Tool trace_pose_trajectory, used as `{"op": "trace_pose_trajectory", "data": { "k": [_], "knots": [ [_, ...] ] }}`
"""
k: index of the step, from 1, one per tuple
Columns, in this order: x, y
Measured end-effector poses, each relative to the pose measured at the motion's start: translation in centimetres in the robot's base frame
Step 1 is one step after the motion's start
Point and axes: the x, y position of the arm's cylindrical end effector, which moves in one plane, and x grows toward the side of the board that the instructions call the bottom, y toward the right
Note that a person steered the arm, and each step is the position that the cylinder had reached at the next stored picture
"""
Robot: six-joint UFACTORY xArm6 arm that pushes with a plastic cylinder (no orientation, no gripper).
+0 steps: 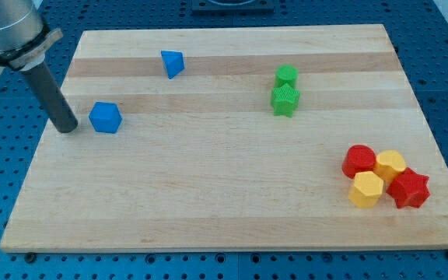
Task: Push the blue cube towards the green blocks
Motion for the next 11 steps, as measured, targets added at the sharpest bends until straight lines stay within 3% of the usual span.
{"op": "trace_pose_trajectory", "data": {
  "k": [6, 11],
  "knots": [
    [-0.6, 12.6],
    [-3.9, 19.1]
  ]
}}
